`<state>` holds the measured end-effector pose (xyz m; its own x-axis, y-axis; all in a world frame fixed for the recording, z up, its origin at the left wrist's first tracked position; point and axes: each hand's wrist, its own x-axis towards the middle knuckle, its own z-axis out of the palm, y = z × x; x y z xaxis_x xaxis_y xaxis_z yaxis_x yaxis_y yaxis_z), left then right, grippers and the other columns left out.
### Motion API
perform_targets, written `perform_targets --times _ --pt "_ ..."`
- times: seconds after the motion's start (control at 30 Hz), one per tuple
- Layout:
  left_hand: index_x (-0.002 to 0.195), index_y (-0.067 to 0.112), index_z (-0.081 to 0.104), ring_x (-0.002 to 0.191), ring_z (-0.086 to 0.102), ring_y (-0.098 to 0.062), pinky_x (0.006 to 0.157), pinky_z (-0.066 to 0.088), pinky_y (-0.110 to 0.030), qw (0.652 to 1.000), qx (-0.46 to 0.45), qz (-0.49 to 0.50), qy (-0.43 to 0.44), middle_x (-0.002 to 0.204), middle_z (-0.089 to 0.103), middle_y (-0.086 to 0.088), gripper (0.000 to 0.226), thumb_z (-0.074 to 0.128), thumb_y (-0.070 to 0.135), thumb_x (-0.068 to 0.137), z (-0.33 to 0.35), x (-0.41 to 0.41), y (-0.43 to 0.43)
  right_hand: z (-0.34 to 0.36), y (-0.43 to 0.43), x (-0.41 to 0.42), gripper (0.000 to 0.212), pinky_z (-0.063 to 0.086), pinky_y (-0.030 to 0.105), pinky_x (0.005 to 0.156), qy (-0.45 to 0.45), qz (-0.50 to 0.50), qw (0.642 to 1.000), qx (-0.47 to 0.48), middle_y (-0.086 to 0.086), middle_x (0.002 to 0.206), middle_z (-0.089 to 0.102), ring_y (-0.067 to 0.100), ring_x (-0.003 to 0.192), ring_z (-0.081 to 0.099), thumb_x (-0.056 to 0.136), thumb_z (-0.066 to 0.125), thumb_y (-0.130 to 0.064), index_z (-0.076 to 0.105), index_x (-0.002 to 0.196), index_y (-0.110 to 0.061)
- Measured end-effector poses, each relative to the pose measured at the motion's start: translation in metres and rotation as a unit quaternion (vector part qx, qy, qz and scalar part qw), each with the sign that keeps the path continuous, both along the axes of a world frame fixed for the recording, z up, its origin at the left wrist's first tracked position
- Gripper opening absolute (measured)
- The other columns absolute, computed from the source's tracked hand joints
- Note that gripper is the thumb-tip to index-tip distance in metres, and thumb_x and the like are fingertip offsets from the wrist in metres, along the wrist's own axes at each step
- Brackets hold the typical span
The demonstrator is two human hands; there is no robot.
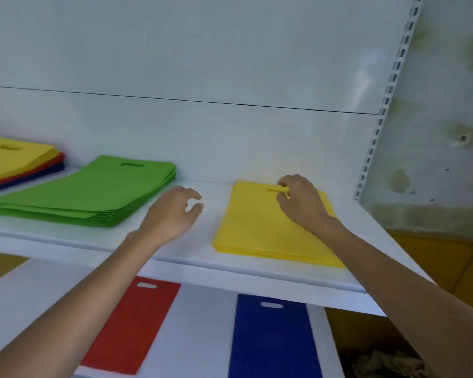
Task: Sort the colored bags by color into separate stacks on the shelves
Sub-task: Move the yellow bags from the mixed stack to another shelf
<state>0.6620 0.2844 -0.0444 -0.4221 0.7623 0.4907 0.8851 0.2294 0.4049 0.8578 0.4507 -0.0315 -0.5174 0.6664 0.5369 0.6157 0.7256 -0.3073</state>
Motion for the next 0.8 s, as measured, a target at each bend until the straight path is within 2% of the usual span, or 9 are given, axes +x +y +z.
perform_targets --times 0.13,0.27,0.4,0.47,0.53,0.63,0.8 --pt "0.111 0.012 0.065 0.103 0.056 -0.031 0.086 0.043 -0.036 0.991 0.060 0.111 0.040 0.107 0.061 -0.015 0.028 0.059 0.017 0.085 0.018 -0.047 -0.073 0.011 -0.044 -0.087 0.034 0.040 0.035 0.094 0.021 0.151 0.988 0.006 0.015 0.119 0.056 0.029 0.108 0.054 0.089 0.052 -0.009 0.054 0.122 -0.003" --pt "0.110 0.010 0.066 0.107 0.053 -0.033 0.092 0.038 -0.035 0.976 0.065 0.201 0.049 0.110 0.060 -0.014 0.029 0.062 0.011 0.081 0.027 -0.100 -0.169 0.028 -0.113 -0.191 0.035 0.041 0.037 0.094 0.025 0.257 0.966 0.007 0.018 0.117 0.057 0.032 0.106 0.055 0.086 0.053 -0.007 0.055 0.121 -0.001" --pt "0.106 0.015 0.065 0.099 0.056 -0.021 0.086 0.041 -0.031 0.965 0.071 0.252 0.010 0.110 0.060 -0.005 0.024 0.060 0.010 0.083 0.023 -0.147 -0.262 0.033 -0.203 -0.280 0.029 0.039 0.032 0.091 0.046 0.351 0.935 0.007 0.018 0.112 0.061 0.030 0.102 0.058 0.086 0.055 -0.009 0.059 0.114 -0.001" --pt "0.106 0.016 0.065 0.092 0.055 -0.013 0.082 0.042 -0.027 0.964 0.048 0.260 0.000 0.111 0.060 -0.002 0.023 0.059 0.010 0.085 0.022 -0.170 -0.303 0.030 -0.243 -0.316 0.025 0.041 0.035 0.090 0.051 0.391 0.919 -0.007 0.019 0.109 0.063 0.031 0.099 0.059 0.087 0.055 -0.011 0.061 0.109 0.001" --pt "0.106 0.014 0.065 0.090 0.052 -0.010 0.080 0.040 -0.025 0.963 0.038 0.265 -0.007 0.110 0.060 -0.003 0.022 0.058 0.009 0.086 0.022 -0.194 -0.337 0.028 -0.275 -0.348 0.026 0.044 0.038 0.088 0.055 0.414 0.908 -0.025 0.017 0.108 0.063 0.031 0.100 0.059 0.088 0.055 -0.013 0.061 0.110 0.000" --pt "0.103 0.019 0.064 0.095 0.052 -0.011 0.080 0.040 -0.025 0.963 0.040 0.267 -0.012 0.106 0.057 -0.001 0.020 0.058 0.010 0.087 0.021 -0.229 -0.376 0.027 -0.307 -0.388 0.030 0.045 0.035 0.089 0.062 0.417 0.906 -0.047 0.015 0.116 0.061 0.027 0.102 0.059 0.090 0.054 -0.015 0.059 0.117 -0.003" --pt "0.104 0.021 0.064 0.094 0.051 -0.010 0.079 0.039 -0.025 0.965 0.046 0.256 -0.011 0.107 0.055 0.002 0.021 0.057 0.011 0.087 0.016 -0.282 -0.403 0.023 -0.335 -0.436 0.031 0.047 0.031 0.087 0.064 0.408 0.908 -0.069 0.012 0.118 0.059 0.023 0.101 0.058 0.092 0.051 -0.015 0.056 0.121 -0.004"
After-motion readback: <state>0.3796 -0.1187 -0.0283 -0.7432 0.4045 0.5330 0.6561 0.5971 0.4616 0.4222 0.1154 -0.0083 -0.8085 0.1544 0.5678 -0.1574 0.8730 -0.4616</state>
